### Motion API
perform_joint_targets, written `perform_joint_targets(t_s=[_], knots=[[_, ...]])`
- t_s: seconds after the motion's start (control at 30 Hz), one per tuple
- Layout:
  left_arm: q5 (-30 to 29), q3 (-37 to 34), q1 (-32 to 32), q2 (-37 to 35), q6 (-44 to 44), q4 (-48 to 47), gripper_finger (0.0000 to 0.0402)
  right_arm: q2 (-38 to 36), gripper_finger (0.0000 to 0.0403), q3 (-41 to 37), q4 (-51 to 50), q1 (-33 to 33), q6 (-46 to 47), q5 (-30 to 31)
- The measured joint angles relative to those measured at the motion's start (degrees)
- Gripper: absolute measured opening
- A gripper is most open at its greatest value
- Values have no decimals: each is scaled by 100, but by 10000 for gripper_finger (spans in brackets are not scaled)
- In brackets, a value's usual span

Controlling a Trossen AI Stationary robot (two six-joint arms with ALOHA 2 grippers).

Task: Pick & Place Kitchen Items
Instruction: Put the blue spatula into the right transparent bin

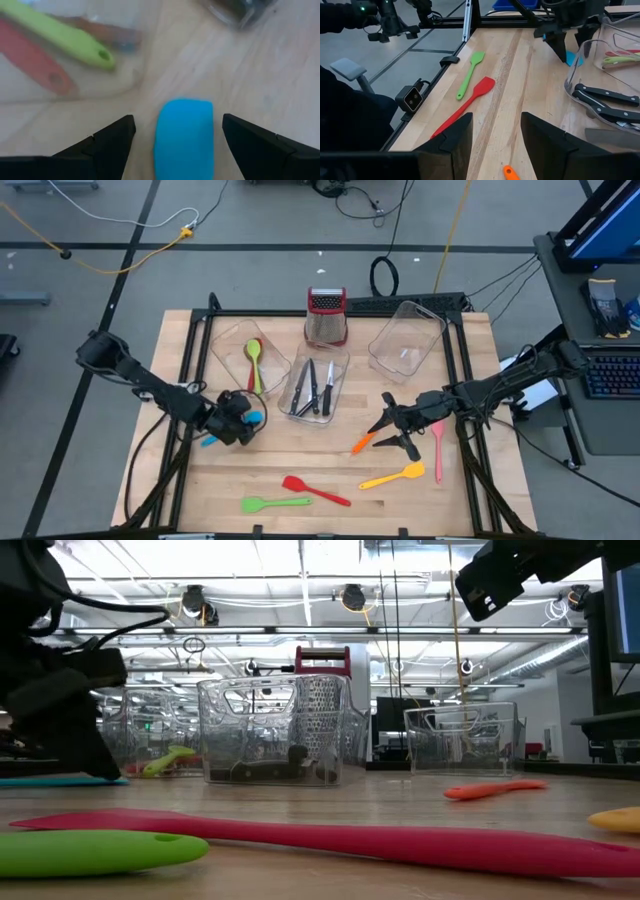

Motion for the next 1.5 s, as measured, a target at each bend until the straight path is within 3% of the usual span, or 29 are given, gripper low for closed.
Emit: perform_joint_targets(t_s=[0.13, 0.43, 0.7, 0.93, 1.2, 1.5], knots=[[-61, -1, -2, 182, 273, 134, 292, 0, 158, 2, 2, -8, 2, 10], [-158, -21, -141, 227, 384, 124, 148, 0, 157, 2, 2, -6, 145, 17], [-148, -36, -238, 238, 273, 361, 63, 0, 155, 2, 2, -6, 196, 17], [31, 68, -238, 136, 246, 517, 59, 0, 155, 2, 4, -6, 219, 17], [1379, 643, -275, -27, 298, 493, 49, 0, 155, 2, 45, -6, 218, 17], [1160, 1386, -275, -40, 746, 448, 43, 0, 155, 2, 45, -6, 216, 5]])
